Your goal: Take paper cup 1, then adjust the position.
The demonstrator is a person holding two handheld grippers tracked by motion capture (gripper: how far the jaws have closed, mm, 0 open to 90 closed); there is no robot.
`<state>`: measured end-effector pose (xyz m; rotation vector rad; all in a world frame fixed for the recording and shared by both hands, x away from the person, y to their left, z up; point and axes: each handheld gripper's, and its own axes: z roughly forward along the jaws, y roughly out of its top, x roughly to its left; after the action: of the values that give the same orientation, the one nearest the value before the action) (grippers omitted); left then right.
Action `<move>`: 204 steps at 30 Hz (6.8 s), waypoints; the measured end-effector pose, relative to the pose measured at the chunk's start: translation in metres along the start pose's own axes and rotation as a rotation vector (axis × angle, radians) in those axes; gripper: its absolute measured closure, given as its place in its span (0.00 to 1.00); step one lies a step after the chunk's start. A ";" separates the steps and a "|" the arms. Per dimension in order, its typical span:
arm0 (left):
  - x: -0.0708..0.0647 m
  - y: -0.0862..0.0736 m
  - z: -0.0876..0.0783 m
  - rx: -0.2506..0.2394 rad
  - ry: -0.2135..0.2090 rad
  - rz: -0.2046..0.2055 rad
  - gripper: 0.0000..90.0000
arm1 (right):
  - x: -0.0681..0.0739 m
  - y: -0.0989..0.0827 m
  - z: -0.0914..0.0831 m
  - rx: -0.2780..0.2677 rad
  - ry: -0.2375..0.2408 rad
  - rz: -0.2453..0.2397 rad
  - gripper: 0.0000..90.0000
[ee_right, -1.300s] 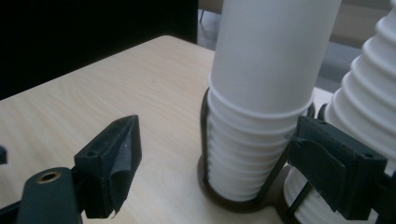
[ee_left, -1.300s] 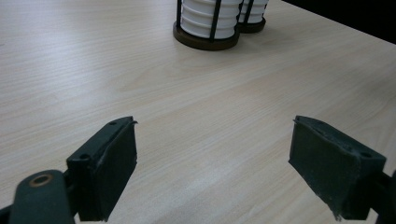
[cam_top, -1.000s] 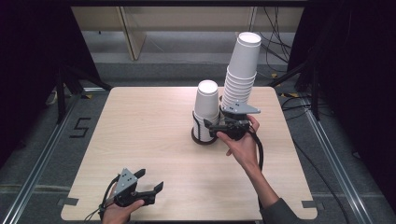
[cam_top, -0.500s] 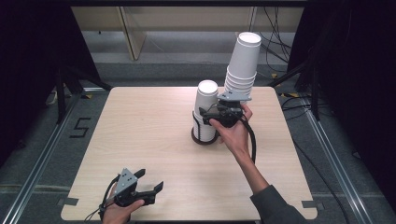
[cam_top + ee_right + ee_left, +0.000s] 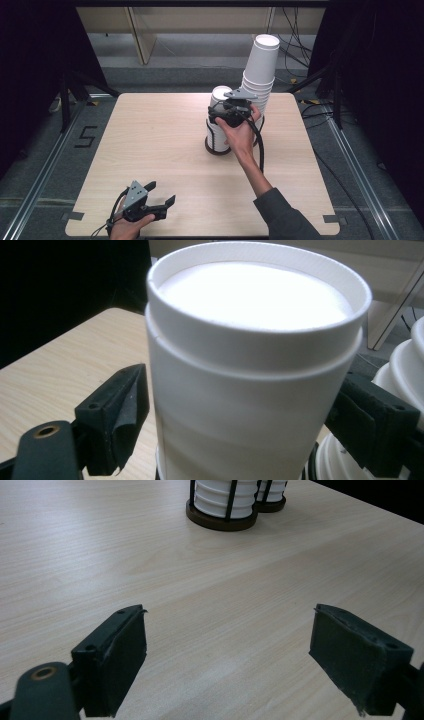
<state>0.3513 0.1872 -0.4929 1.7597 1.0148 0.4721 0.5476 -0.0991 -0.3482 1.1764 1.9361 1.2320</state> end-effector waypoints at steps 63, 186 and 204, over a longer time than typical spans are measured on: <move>-0.001 0.000 0.001 -0.015 -0.010 -0.006 0.16 | 0.003 -0.059 -0.103 -0.072 0.348 -0.022 0.21; -0.041 0.018 0.032 -0.096 -0.204 0.297 0.12 | 0.077 -0.101 -0.095 0.091 0.665 -0.163 0.17; -0.046 0.016 0.029 0.010 -0.279 0.433 0.12 | 0.063 -0.103 -0.095 0.245 0.778 -0.180 0.25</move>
<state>0.3525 0.1309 -0.4843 1.9937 0.4406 0.4700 0.4036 -0.1028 -0.4007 0.6314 2.7463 1.5229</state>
